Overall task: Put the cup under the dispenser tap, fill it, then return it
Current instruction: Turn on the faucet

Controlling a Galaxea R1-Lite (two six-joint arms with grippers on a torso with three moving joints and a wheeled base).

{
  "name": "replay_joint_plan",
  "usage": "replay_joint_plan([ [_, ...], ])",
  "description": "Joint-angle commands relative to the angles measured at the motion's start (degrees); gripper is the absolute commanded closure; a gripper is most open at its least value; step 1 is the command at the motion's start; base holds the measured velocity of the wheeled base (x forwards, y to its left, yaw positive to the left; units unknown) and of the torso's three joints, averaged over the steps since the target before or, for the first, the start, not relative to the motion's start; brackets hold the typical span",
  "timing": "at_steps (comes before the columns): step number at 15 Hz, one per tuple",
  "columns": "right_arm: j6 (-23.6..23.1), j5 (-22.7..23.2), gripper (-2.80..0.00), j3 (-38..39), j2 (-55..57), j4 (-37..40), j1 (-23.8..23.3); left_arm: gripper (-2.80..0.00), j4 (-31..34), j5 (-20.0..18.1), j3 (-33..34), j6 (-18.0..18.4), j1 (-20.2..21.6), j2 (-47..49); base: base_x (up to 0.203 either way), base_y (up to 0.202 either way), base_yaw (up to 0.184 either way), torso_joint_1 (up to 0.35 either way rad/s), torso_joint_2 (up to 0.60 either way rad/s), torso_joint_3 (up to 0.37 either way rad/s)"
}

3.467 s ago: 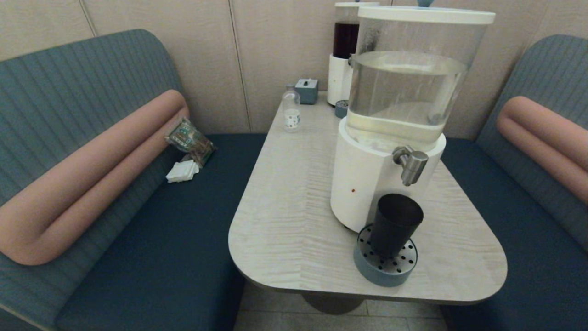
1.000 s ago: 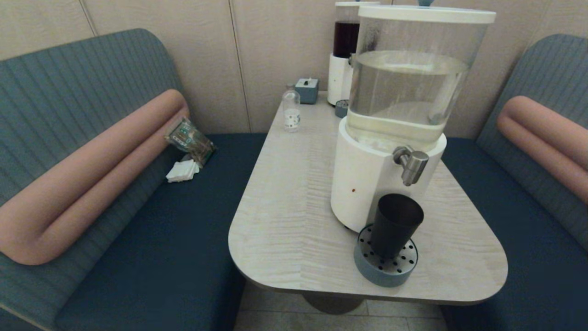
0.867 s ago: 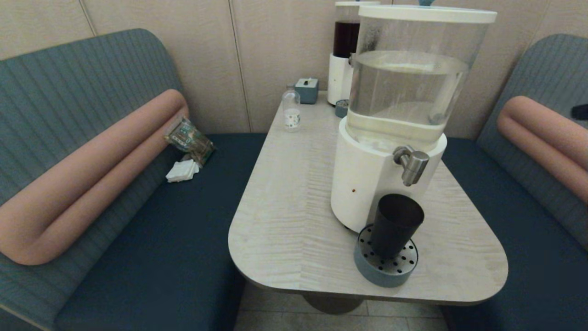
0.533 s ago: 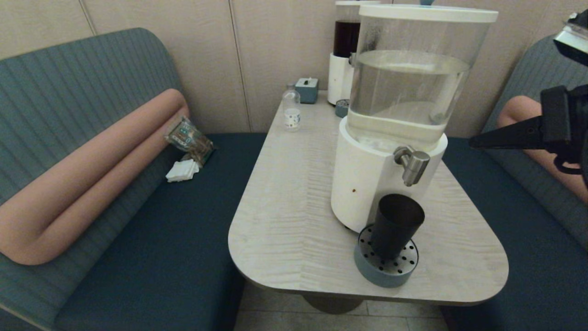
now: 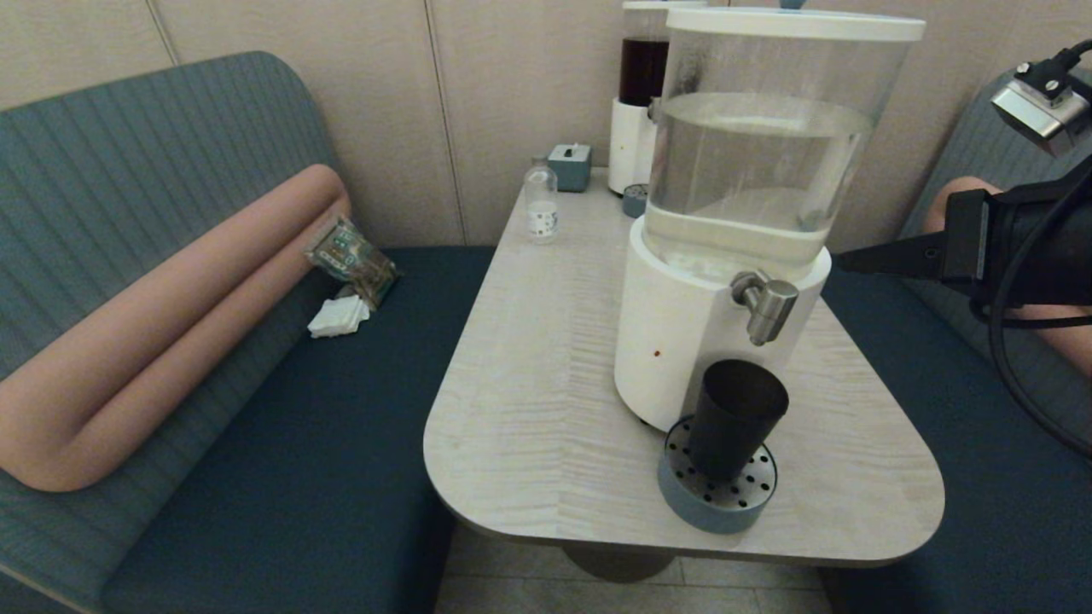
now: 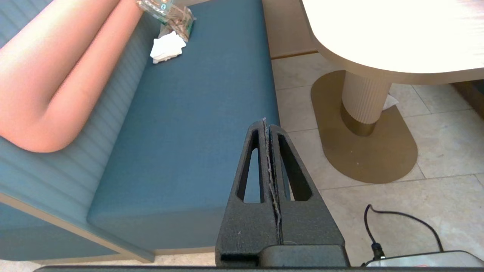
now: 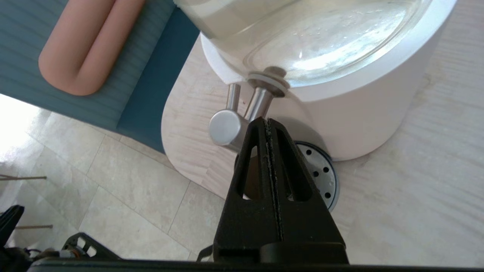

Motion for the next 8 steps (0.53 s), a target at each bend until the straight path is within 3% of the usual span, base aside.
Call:
replay_joint_plan([
  [1,0.03,0.16,0.00,0.86,0.37,-0.79,-0.15,0.00,0.03,-0.02,0.00,0.04,0.00,0.10,0.000,0.000,0.000,0.000,0.00,0.000],
  [8,0.09,0.65,0.00,-2.05,5.59,-2.73,0.37,0.00,0.03,-0.02,0.00,0.04,0.00,0.10,0.000,0.000,0.000,0.000,0.00,0.000],
])
